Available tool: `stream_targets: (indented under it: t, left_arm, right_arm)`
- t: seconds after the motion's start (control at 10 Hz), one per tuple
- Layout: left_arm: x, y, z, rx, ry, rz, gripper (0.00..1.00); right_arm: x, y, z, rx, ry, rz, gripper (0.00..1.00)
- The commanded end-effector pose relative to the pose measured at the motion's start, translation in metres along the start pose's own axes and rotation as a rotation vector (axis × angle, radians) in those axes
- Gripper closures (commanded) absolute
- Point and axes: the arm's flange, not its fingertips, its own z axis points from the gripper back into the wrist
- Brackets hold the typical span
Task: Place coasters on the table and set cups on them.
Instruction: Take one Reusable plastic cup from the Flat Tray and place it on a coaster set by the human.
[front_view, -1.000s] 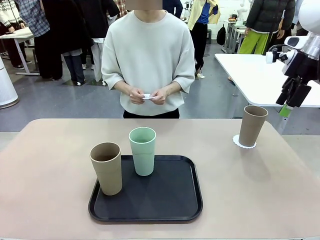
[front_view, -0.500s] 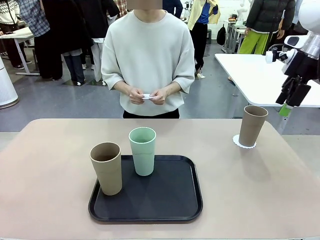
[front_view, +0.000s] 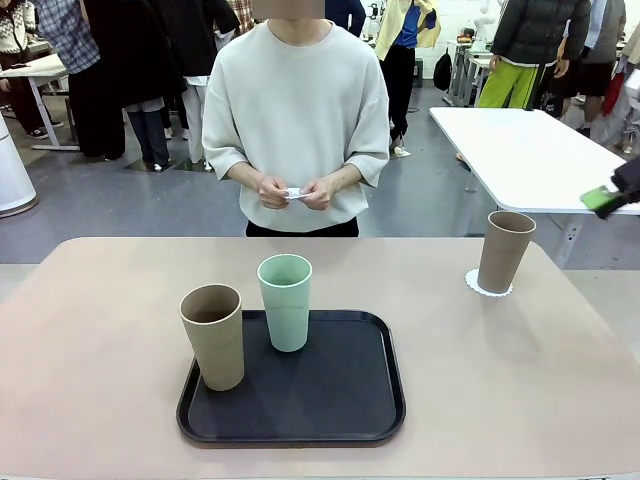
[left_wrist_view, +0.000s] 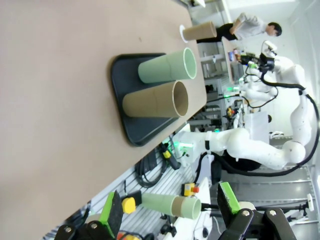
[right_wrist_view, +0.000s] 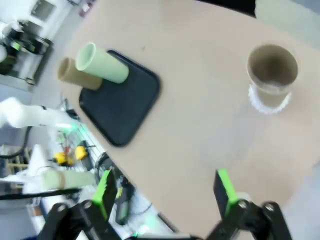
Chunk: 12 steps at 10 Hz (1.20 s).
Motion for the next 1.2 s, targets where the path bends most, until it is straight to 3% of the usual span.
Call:
stream_targets:
  t: [0.0, 0.1, 0.2, 0.6, 0.9, 1.1]
  left_arm:
    - [-0.001, -0.001, 0.002, -0.01, -0.003, -0.009, 0.0]
    - [-0.001, -0.001, 0.002, -0.01, -0.003, -0.009, 0.0]
    - [-0.001, -0.001, 0.002, -0.01, -0.003, -0.009, 0.0]
    - [-0.001, -0.001, 0.002, -0.01, -0.003, -0.009, 0.0]
    - [-0.001, -0.001, 0.002, -0.01, -0.003, -0.009, 0.0]
    - [-0.001, -0.001, 0.002, -0.01, -0.003, -0.009, 0.0]
  right_arm:
    - [-0.027, -0.02, 0.019, 0.154, -0.045, -0.141, 0.0]
    - [-0.042, -0.033, 0.028, 0.283, -0.068, -0.122, 0.0]
    - [-0.062, -0.06, 0.04, 0.37, -0.155, -0.098, 0.0]
    - [-0.098, -0.138, 0.044, 0.5, -0.371, -0.168, 0.0]
    - [-0.12, -0.164, 0.056, 0.512, -0.405, -0.238, 0.0]
    - [-0.137, -0.159, 0.071, 0.527, -0.343, -0.223, 0.0]
